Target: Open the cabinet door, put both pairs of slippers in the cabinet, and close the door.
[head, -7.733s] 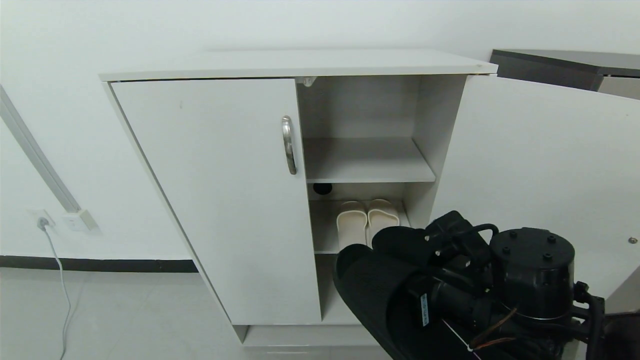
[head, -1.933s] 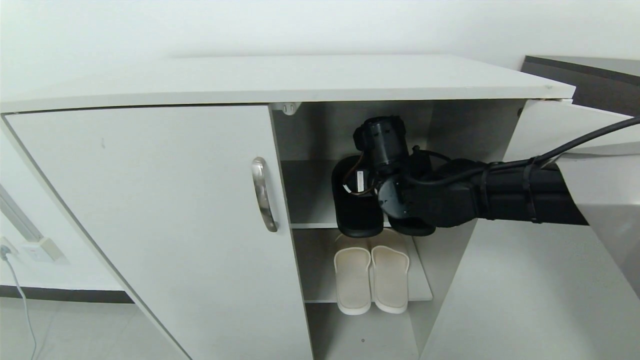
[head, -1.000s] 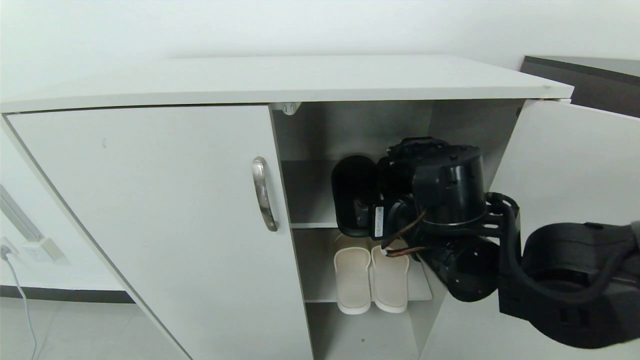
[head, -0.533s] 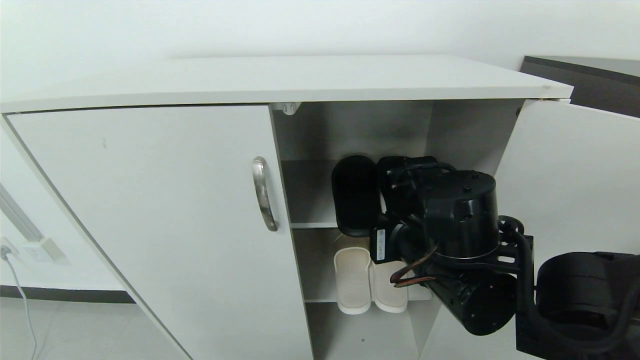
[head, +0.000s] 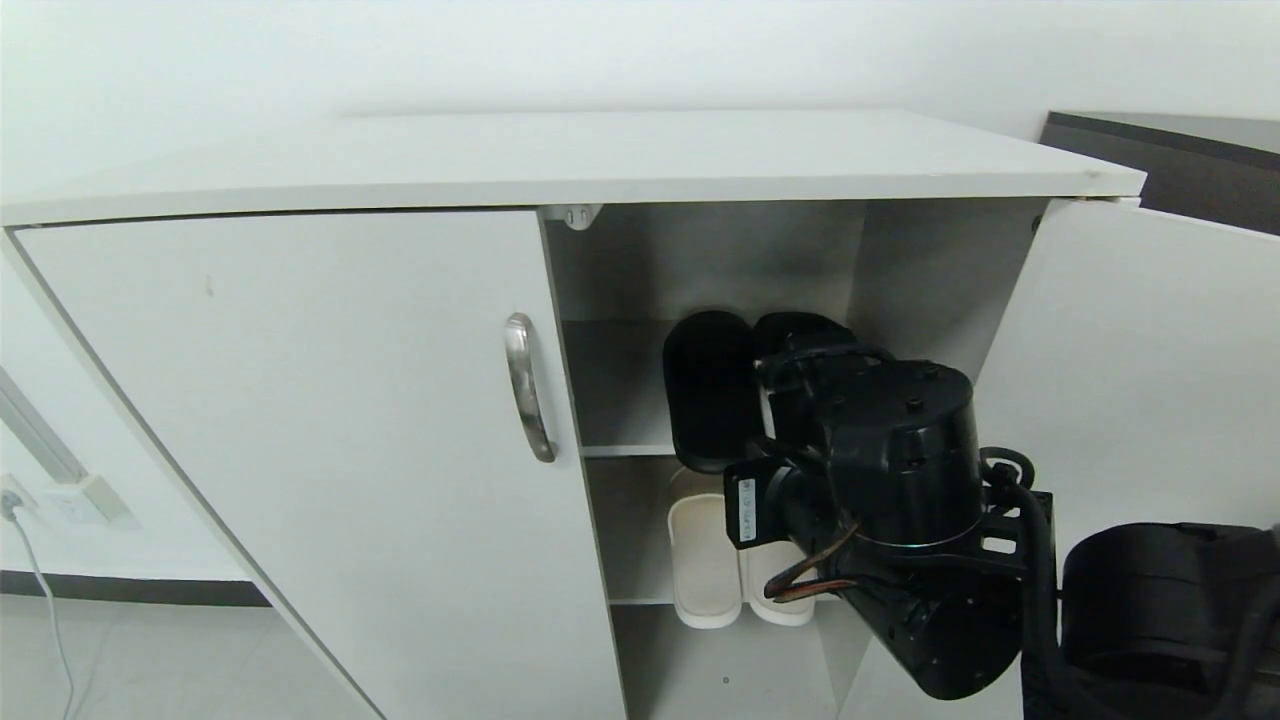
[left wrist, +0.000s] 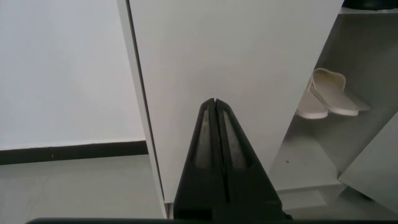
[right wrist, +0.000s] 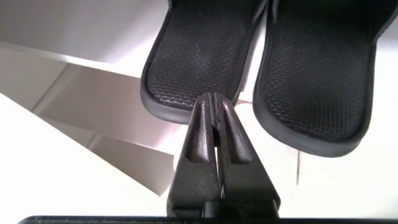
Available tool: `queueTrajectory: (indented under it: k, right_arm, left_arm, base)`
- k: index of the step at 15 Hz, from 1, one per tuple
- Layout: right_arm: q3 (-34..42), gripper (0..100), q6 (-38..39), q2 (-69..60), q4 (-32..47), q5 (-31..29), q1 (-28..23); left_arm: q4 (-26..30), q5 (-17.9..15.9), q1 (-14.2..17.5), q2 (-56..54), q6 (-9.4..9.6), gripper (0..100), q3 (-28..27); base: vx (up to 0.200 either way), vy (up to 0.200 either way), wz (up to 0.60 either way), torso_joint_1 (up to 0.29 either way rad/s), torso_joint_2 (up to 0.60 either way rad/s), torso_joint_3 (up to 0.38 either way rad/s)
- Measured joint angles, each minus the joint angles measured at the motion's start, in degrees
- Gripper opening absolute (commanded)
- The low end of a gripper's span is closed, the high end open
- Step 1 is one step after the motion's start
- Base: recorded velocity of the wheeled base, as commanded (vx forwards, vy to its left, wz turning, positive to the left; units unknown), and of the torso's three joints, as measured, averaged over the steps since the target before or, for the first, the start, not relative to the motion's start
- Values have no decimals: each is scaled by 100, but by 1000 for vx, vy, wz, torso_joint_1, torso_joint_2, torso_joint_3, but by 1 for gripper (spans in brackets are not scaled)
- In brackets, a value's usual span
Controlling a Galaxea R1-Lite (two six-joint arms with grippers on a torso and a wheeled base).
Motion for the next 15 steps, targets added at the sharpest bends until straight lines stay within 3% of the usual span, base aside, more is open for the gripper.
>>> queueTrajectory:
  k: [15]
  right_arm:
    - [87,0,2,229,-293,15,-29]
  left_arm:
    - [0,-4,-2,0,-2,0,0]
  base:
    - [-200,0,0,3,1,3]
